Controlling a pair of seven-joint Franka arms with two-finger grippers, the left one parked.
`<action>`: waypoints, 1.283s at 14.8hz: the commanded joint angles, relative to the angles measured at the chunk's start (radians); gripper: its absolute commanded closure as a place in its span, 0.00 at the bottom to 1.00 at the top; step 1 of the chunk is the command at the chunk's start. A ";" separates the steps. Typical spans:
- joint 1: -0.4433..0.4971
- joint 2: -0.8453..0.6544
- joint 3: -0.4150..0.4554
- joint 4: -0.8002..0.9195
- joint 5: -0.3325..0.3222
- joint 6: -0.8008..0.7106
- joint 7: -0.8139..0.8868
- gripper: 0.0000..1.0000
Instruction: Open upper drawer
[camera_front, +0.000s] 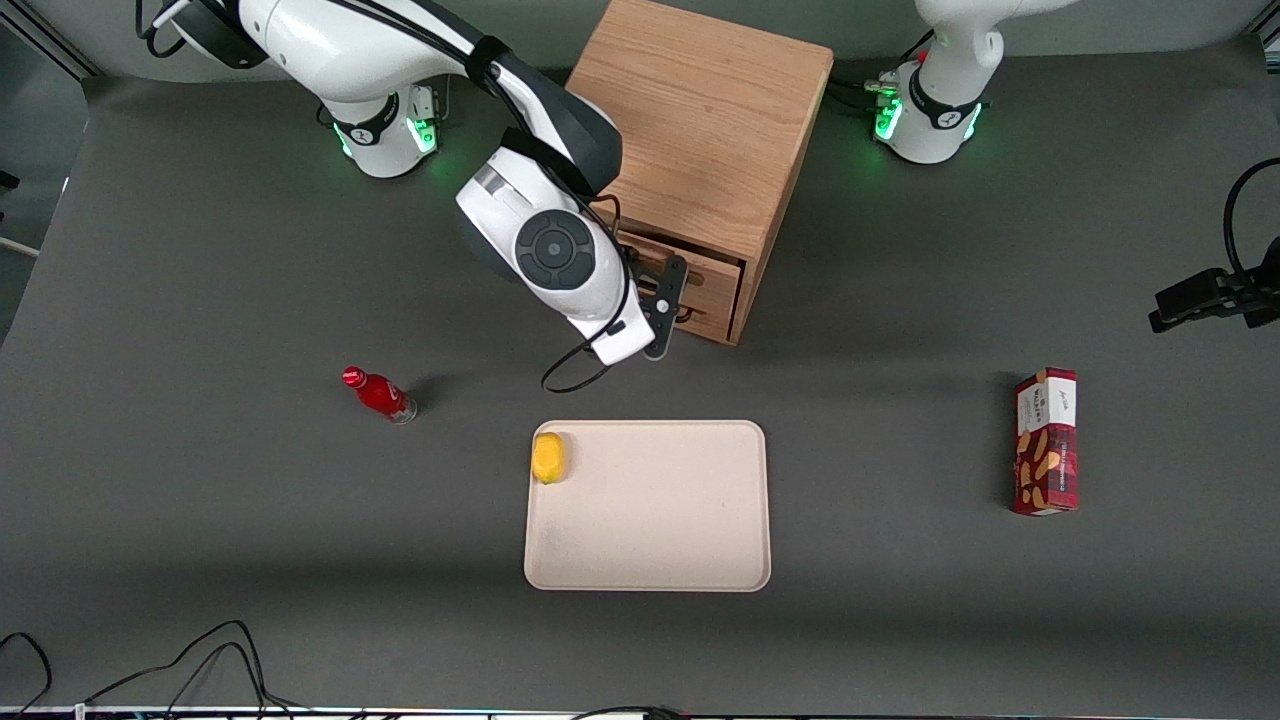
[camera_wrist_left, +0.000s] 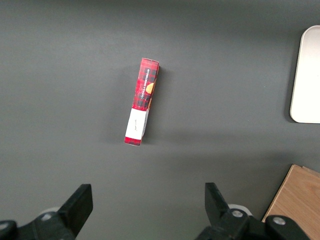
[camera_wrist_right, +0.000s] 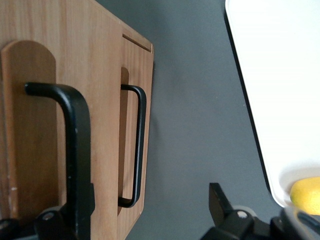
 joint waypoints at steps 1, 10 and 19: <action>0.009 0.064 -0.004 0.079 -0.029 0.009 -0.031 0.00; 0.000 0.094 -0.010 0.118 -0.042 0.009 -0.054 0.00; -0.006 0.104 -0.027 0.132 -0.049 0.009 -0.088 0.00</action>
